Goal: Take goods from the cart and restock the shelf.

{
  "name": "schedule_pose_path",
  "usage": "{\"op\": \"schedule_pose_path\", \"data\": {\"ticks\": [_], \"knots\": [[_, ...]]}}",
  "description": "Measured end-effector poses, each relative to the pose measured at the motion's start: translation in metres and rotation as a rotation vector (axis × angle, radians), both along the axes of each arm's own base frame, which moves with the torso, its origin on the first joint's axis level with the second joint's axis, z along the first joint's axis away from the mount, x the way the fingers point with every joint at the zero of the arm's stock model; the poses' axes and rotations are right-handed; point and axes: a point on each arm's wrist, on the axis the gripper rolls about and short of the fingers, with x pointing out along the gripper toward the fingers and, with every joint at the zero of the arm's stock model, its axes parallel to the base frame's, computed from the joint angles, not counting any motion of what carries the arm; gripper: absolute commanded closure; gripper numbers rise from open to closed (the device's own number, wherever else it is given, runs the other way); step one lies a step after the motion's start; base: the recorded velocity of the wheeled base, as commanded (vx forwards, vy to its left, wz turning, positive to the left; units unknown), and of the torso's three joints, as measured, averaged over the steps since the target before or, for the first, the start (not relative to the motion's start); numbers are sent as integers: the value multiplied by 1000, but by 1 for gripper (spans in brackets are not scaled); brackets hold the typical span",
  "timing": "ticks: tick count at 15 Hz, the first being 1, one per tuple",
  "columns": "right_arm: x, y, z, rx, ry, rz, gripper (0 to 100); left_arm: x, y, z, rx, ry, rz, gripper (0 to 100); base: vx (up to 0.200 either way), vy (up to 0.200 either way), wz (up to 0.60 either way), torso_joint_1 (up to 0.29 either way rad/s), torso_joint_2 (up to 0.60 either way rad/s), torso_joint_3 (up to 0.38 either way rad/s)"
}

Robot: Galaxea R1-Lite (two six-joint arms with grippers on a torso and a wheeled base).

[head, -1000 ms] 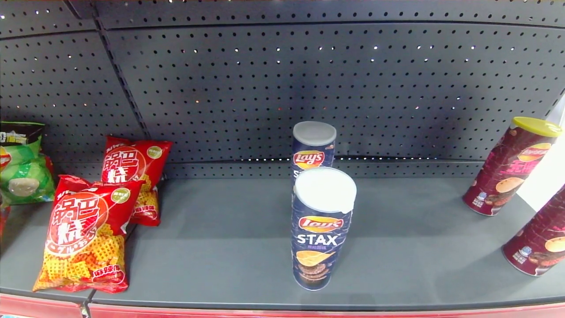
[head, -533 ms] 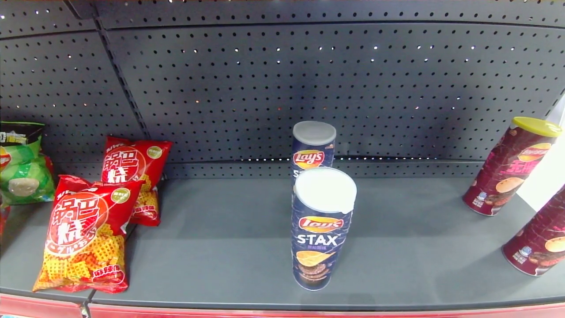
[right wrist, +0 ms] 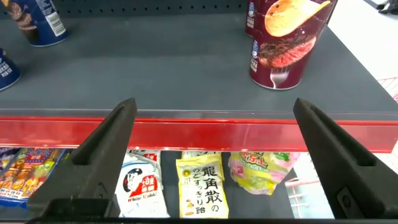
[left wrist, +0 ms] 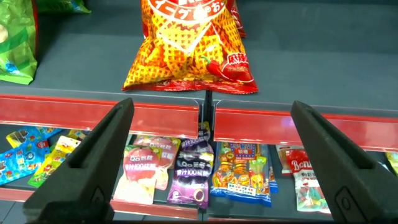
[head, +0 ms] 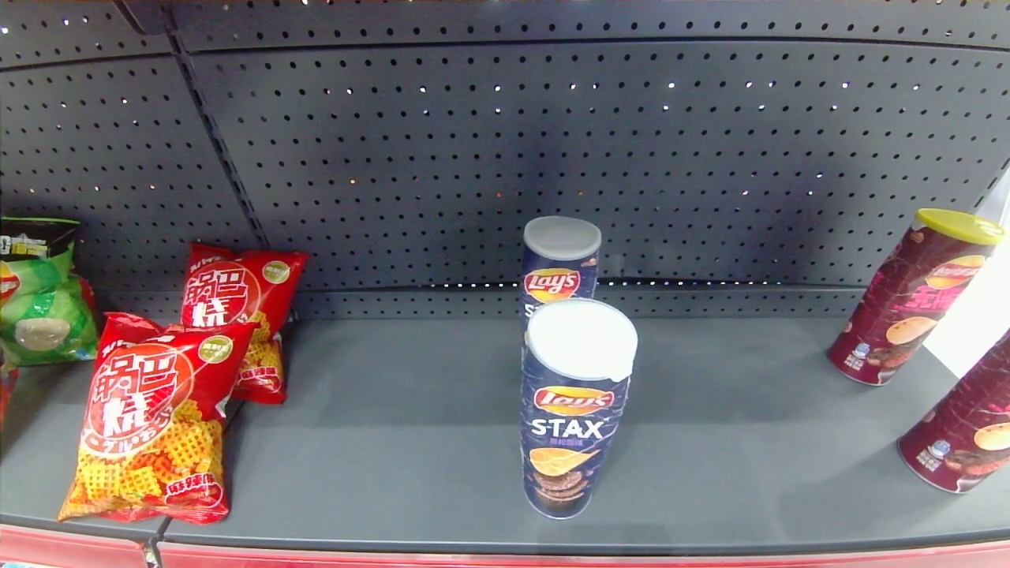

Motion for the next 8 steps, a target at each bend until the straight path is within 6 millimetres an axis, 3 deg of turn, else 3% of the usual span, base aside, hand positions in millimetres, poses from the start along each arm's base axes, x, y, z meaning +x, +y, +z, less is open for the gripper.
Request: {"op": "schedule_pose_path", "data": {"ticks": [8], "knots": [[0,0,0,2,0,0,0,0,0,0,0,0,0,0,0,0,0,0,0,0]]}}
